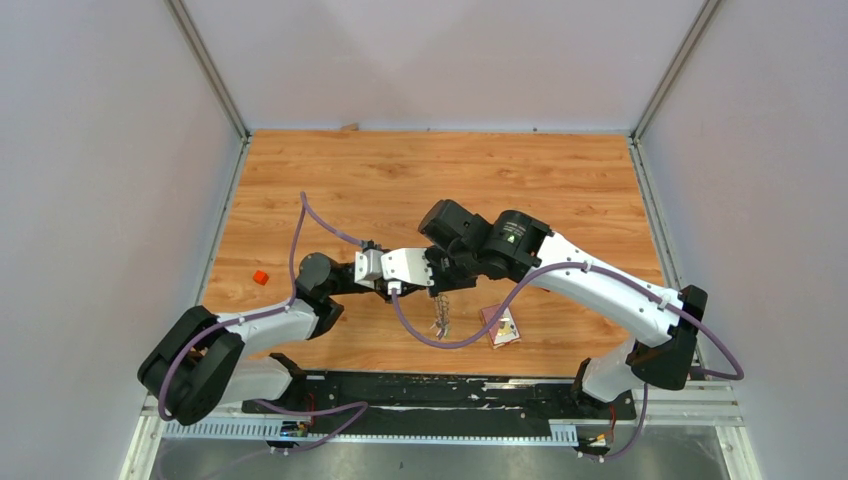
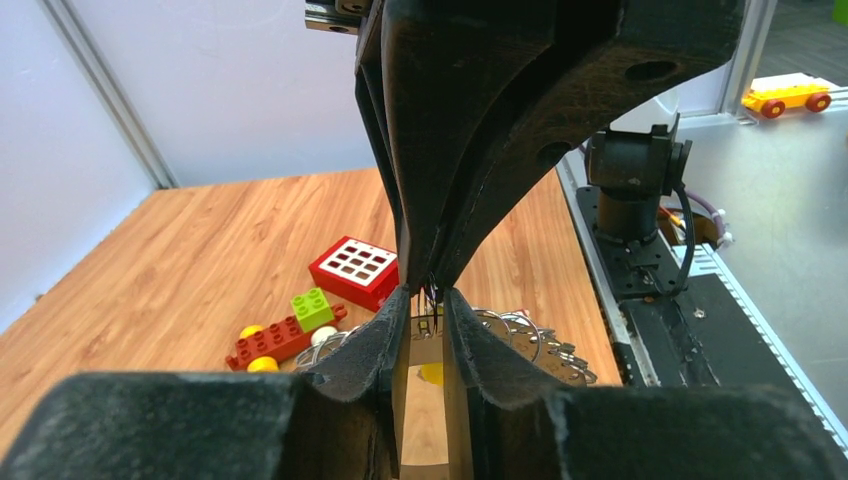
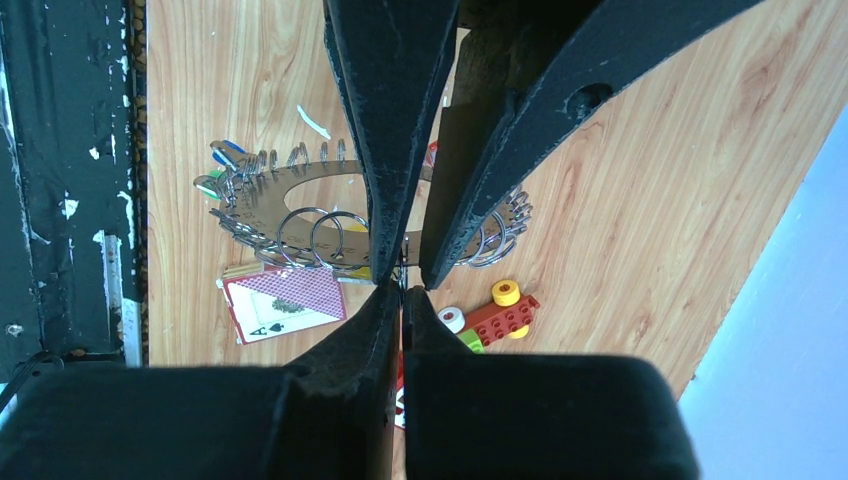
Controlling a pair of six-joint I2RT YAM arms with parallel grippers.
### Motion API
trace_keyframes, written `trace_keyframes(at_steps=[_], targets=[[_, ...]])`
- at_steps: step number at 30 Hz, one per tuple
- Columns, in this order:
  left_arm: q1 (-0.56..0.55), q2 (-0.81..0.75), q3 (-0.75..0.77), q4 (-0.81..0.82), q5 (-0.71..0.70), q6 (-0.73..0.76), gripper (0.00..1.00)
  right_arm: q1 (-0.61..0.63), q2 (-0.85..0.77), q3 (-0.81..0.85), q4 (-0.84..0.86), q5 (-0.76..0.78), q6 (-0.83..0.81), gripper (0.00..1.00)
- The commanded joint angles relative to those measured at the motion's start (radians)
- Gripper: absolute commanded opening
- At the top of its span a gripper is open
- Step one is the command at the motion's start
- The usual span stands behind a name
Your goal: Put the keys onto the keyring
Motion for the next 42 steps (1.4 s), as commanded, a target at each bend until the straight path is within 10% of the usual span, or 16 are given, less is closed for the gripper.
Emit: trace_keyframes(at_steps=[1, 9, 21, 31, 42], targets=[[-0.004, 0.004, 0.013, 0.033, -0.017, -0.001, 0.24, 0.012, -0.002, 0.035, 0.045, 0.030, -0.010, 0.00], [-0.004, 0.007, 0.030, -0.008, -0.002, -0.012, 0.00, 0.020, 0.002, 0.031, 0.046, 0.034, -0.010, 0.00], [-0.004, -0.014, -0.002, 0.083, -0.024, -0.103, 0.00, 0.001, -0.052, -0.028, 0.135, 0.009, 0.026, 0.14], [-0.004, -0.038, -0.010, 0.178, -0.032, -0.191, 0.00, -0.156, -0.184, -0.135, 0.201, -0.258, 0.061, 0.47], [-0.004, -0.043, -0.008, 0.217, -0.009, -0.215, 0.00, -0.309, -0.286, -0.289, 0.331, -0.640, 0.081, 0.49]])
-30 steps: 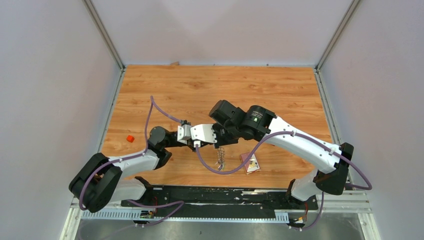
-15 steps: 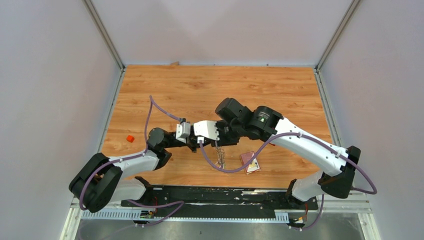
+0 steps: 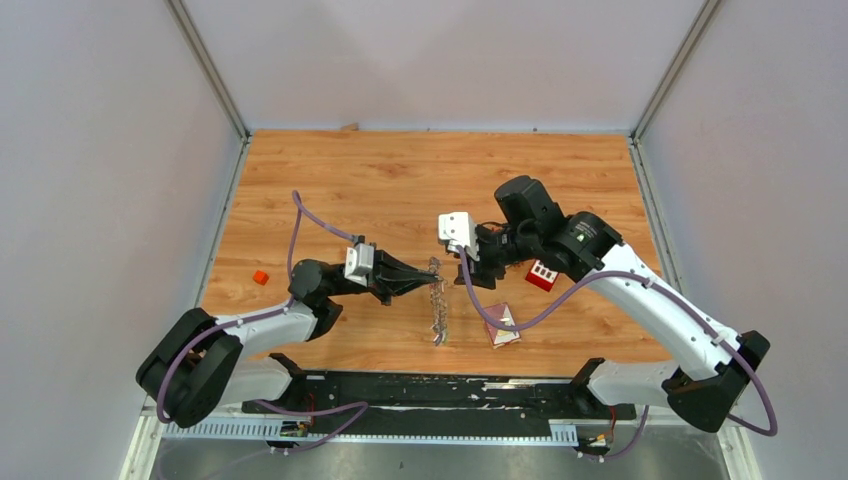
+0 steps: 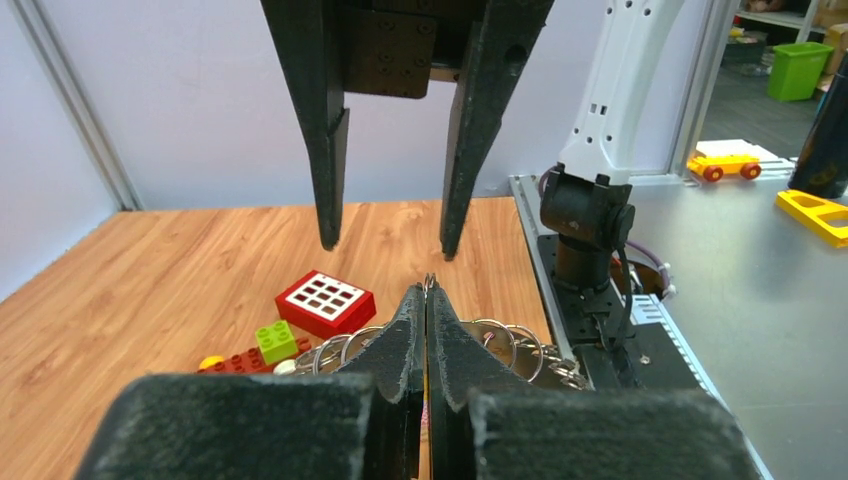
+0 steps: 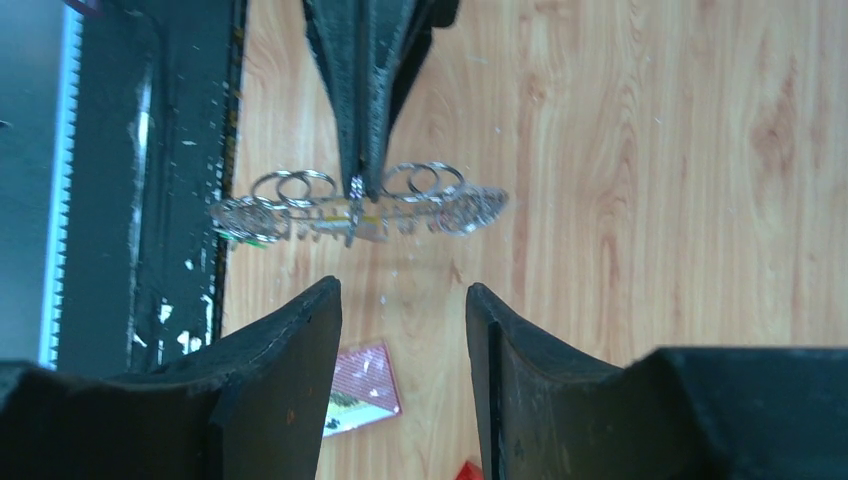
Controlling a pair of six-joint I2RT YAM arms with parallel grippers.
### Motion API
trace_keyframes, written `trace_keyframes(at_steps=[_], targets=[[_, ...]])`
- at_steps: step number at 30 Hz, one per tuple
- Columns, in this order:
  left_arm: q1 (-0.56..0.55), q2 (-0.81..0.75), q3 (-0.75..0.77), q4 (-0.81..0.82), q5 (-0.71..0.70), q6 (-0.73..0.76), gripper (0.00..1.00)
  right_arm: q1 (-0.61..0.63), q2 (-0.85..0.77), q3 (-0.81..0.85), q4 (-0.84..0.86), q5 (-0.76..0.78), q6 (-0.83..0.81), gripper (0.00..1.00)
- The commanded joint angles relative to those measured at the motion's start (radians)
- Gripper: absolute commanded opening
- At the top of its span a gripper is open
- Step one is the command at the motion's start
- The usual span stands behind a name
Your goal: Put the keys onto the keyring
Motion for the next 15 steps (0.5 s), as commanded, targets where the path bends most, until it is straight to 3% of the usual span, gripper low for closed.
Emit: trace_keyframes(at_steps=[1, 6, 15], targets=[[-0.004, -0.030, 0.004, 0.090, 0.001, -0.014, 0.00, -0.018, -0.014, -0.030, 0.078, -0.204, 0.010, 0.49], [-0.004, -0.035, 0.005, 0.089, 0.003, -0.009, 0.00, -0.027, -0.021, -0.060, 0.100, -0.282, 0.013, 0.45], [-0.005, -0.037, 0.006, 0.093, 0.009, -0.016, 0.00, -0.030, -0.010, -0.098, 0.163, -0.273, 0.039, 0.29]])
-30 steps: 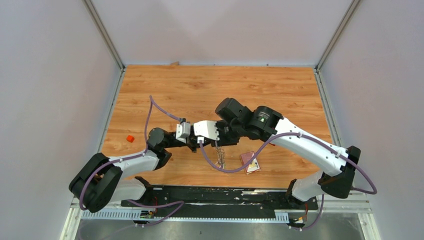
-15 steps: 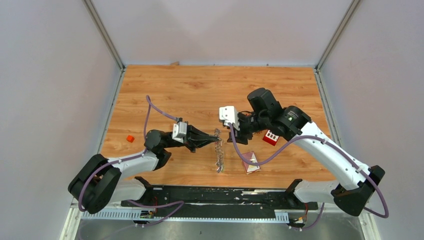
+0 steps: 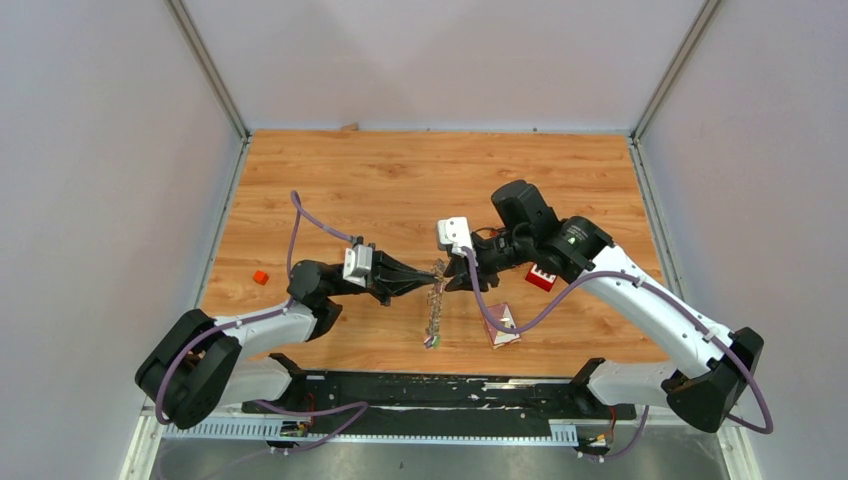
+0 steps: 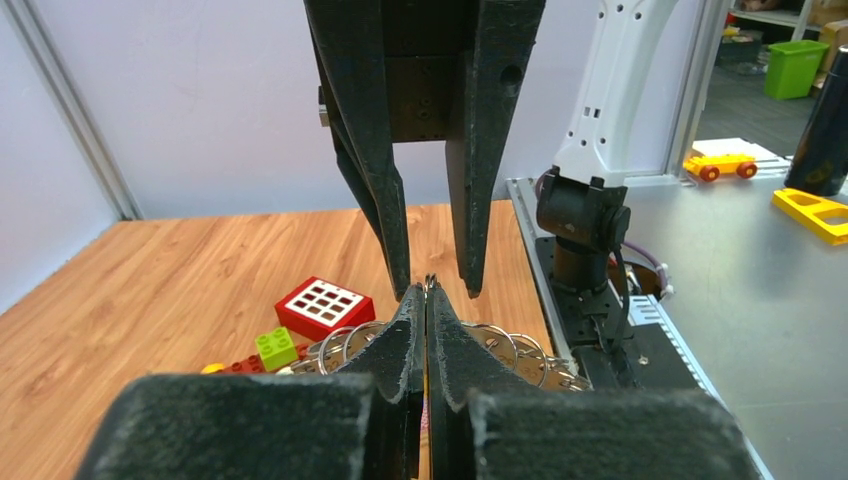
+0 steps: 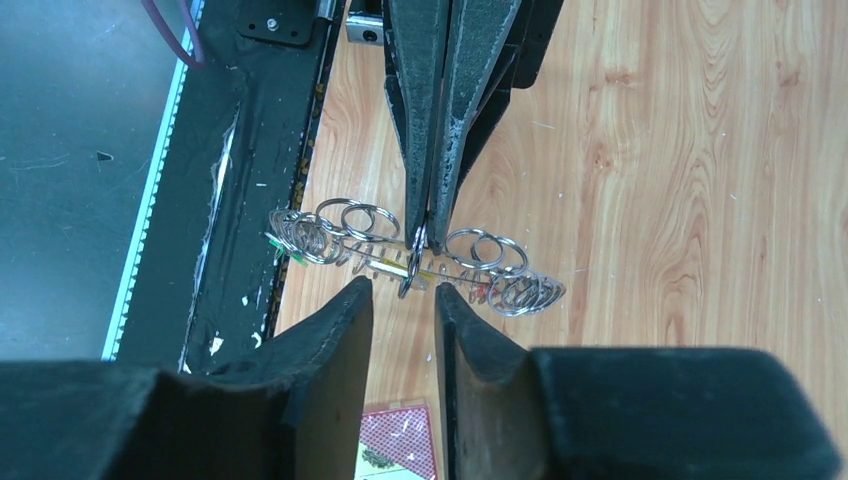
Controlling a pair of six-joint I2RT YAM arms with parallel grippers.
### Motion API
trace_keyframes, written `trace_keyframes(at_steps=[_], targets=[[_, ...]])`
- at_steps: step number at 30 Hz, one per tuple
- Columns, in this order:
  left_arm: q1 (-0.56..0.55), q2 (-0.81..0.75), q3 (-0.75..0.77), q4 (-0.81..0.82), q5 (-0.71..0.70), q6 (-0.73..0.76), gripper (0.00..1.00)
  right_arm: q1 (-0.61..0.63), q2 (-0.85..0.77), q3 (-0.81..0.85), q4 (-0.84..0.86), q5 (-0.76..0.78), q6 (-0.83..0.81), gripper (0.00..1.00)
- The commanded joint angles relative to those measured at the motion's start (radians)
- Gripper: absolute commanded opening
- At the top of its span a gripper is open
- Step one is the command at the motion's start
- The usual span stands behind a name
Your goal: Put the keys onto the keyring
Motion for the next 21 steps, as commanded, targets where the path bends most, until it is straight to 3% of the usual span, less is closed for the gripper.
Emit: trace_keyframes(at_steps=[1, 10, 21], targets=[[-0.004, -0.030, 0.007, 0.080, 0.000, -0.012, 0.00, -0.009, -0.010, -0.017, 0.079, -0.040, 0.023, 0.27], [-0.004, -0.032, 0.006, 0.087, -0.002, -0.024, 0.00, -0.010, -0.017, -0.047, 0.108, -0.032, 0.028, 0.05], [-0.004, -0.031, 0.006, 0.089, 0.004, -0.021, 0.00, -0.011, -0.021, -0.079, 0.141, -0.024, 0.036, 0.00]])
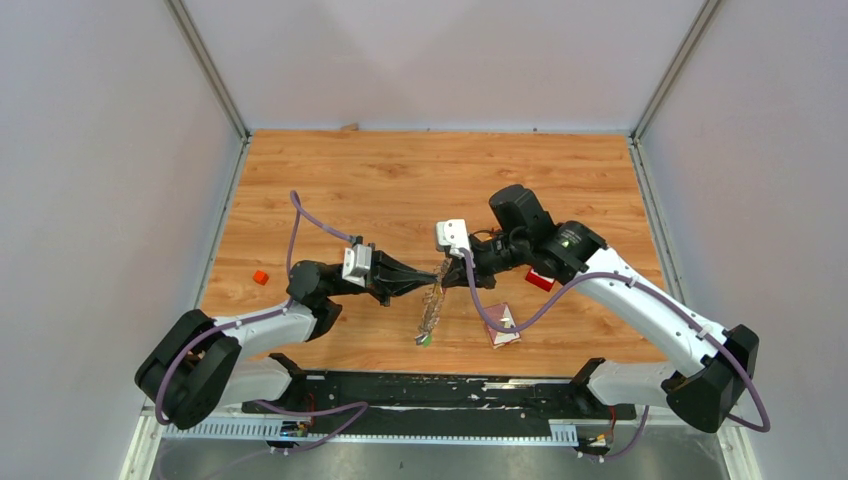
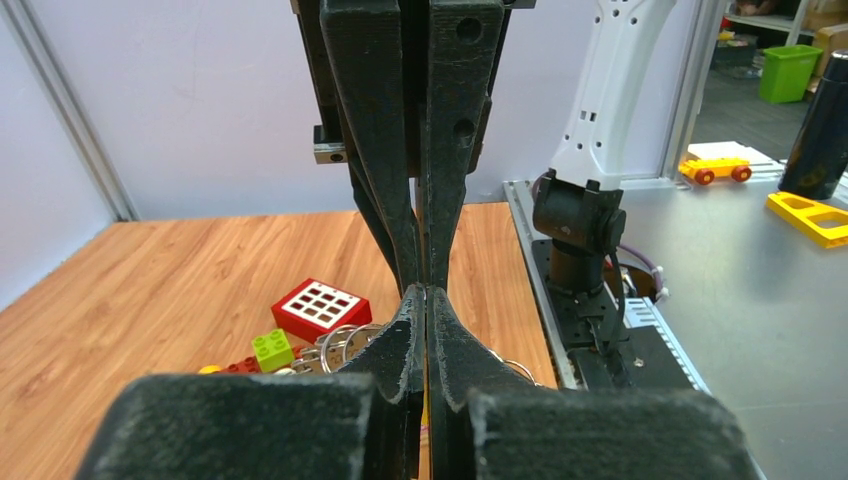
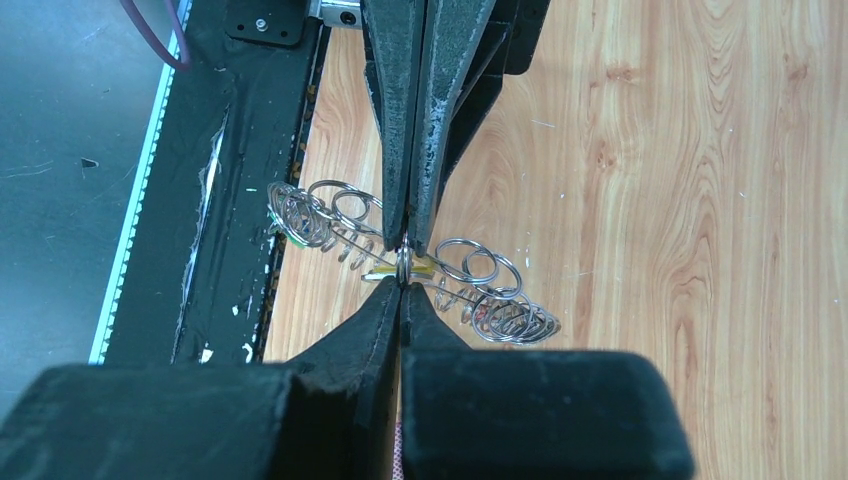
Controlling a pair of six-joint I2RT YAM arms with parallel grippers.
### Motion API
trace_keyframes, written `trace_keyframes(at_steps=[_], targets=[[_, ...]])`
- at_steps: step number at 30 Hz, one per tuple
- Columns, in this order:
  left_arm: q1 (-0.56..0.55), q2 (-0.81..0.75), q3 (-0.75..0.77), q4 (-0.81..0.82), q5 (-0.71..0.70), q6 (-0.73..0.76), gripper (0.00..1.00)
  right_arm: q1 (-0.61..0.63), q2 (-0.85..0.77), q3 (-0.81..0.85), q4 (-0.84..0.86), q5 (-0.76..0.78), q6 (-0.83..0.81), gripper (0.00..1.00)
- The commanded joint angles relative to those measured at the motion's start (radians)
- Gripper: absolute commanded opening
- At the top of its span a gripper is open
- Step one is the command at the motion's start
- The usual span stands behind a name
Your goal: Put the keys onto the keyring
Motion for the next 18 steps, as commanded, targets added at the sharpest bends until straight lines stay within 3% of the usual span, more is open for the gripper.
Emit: trace_keyframes(at_steps=[1, 9, 18], targets=[[-0.005, -0.027, 0.006, 0.080, 0.004, -0.003, 0.00, -0.004, -0.021, -0.008, 0.051, -0.018, 0.011, 0.00], [-0.004, -0.026, 0.004, 0.074, 0.013, 0.007, 0.00, -0.006, -0.038, -0.008, 0.055, -0.011, 0.008, 0.00], [-0.005, -0.023, 0.005, 0.065, 0.016, 0.014, 0.00, -0.006, -0.048, 0.033, 0.030, -0.025, 0.007, 0.21]])
